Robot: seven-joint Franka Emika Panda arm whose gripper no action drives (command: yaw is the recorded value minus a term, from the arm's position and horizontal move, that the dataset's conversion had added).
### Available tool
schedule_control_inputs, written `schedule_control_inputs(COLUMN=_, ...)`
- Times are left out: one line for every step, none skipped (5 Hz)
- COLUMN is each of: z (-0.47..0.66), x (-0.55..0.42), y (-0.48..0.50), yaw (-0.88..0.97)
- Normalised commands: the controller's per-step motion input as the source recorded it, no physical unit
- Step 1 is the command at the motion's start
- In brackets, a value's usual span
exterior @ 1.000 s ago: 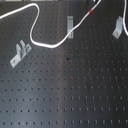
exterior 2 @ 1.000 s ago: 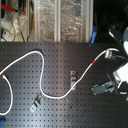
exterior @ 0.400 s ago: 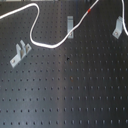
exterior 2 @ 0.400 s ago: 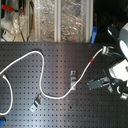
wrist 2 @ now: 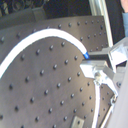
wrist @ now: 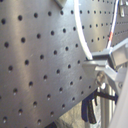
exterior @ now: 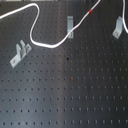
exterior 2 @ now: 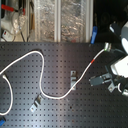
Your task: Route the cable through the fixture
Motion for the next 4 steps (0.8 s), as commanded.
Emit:
schedule_control_inputs(z=0.00, x=-0.012, y=-0.007, yaw=0.00)
schedule_control_inputs(z=-0.03, x=-0.641, y=0.049, yaw=0.25)
schedule_control_inputs(z=0.00, x=-0.031, y=-0.016, yaw=0.00)
schedule_control_inputs(z=-0.10, x=-0.377, y=0.426, yaw=0.45)
